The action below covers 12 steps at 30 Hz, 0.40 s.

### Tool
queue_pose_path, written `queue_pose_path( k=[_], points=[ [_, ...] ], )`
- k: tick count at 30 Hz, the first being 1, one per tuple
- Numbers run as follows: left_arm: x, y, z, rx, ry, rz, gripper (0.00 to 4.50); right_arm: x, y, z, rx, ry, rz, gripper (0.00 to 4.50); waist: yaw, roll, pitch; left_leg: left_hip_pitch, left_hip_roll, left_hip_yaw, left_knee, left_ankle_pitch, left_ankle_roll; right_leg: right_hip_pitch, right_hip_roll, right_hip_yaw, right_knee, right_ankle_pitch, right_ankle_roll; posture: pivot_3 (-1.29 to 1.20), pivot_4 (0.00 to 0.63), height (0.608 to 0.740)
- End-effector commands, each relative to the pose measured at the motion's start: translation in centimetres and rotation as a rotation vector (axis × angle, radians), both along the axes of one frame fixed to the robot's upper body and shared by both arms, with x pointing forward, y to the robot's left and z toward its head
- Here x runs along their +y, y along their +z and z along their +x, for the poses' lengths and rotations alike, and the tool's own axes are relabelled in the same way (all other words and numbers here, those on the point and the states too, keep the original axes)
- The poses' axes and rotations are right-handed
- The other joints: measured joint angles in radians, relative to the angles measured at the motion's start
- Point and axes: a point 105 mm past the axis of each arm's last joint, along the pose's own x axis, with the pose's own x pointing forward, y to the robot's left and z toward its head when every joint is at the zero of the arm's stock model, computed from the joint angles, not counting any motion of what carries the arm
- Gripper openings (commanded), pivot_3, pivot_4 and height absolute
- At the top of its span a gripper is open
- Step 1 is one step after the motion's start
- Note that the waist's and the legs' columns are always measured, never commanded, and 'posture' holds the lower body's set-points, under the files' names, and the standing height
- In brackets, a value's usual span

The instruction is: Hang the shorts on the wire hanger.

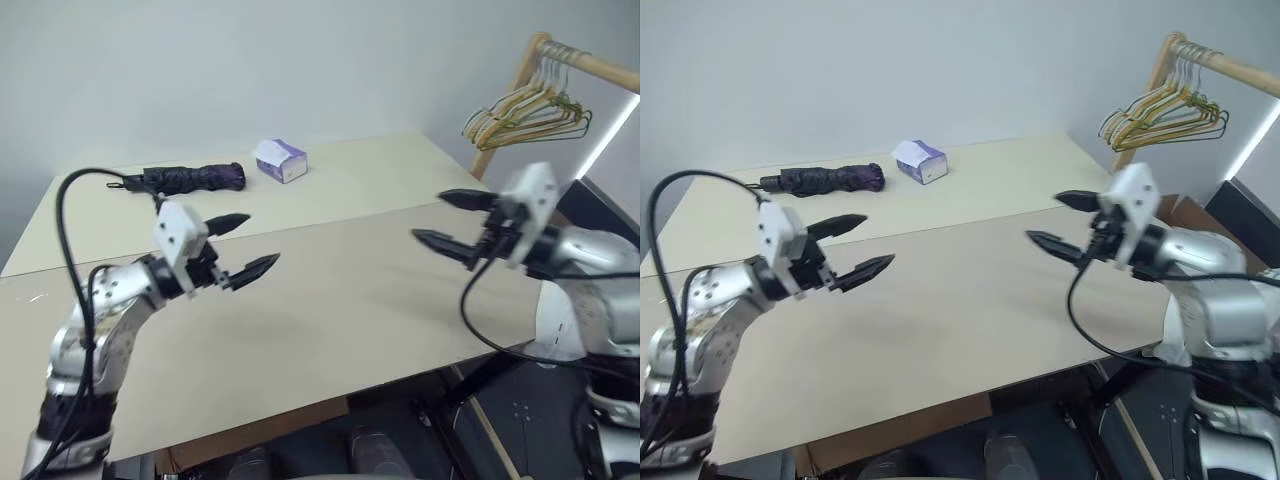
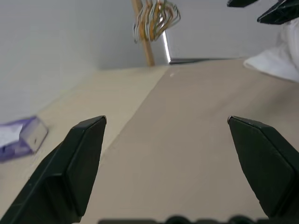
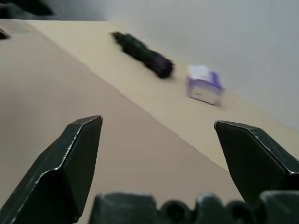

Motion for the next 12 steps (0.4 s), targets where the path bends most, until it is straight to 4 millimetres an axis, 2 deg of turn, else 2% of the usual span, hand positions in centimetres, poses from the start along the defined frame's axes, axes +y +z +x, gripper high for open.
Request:
queue_pose_path(
  k=[1, 6, 9, 12],
  points=[
    [0.5, 1.1, -2.3, -0.054, -0.031, 0.072, 4.50, 1.9, 0.1, -0.2, -0.012, 0.131, -0.053, 4.45, 0.033, 0.000, 0.000, -0.002, 0.000, 0.000, 0.000, 0.000, 0.000, -0.003, 0.000, -0.001, 0.000, 0.000, -0.001, 0.07, 0.012, 0.740],
    [1.0, 0.7, -3.5, -0.033, -0.012, 0.085, 4.50, 2.4, -0.6, 0.0, -0.015, 0.157, -0.076, 4.45, 0.135, 0.000, 0.000, -0.011, 0.000, 0.005, -0.001, 0.000, 0.000, -0.016, -0.002, -0.003, 0.001, 0.003, -0.009, 0.08, 0.013, 0.740],
    [0.6, 0.5, -3.6, -0.034, -0.012, 0.080, 4.50, 2.6, -0.7, 0.1, -0.020, 0.153, -0.076, 4.45, 0.167, 0.000, 0.000, -0.015, 0.000, 0.010, -0.001, 0.000, 0.000, -0.022, -0.002, -0.003, 0.000, 0.003, -0.010, 0.08, 0.010, 0.740],
    [0.3, 0.7, -3.3, -0.040, -0.018, 0.057, 4.50, 2.6, -0.8, 0.0, -0.022, 0.153, -0.083, 4.45, 0.176, 0.000, 0.000, -0.017, 0.000, 0.014, -0.001, 0.000, 0.000, -0.024, -0.002, -0.003, 0.002, 0.004, -0.011, 0.07, 0.006, 0.740]
  ],
)
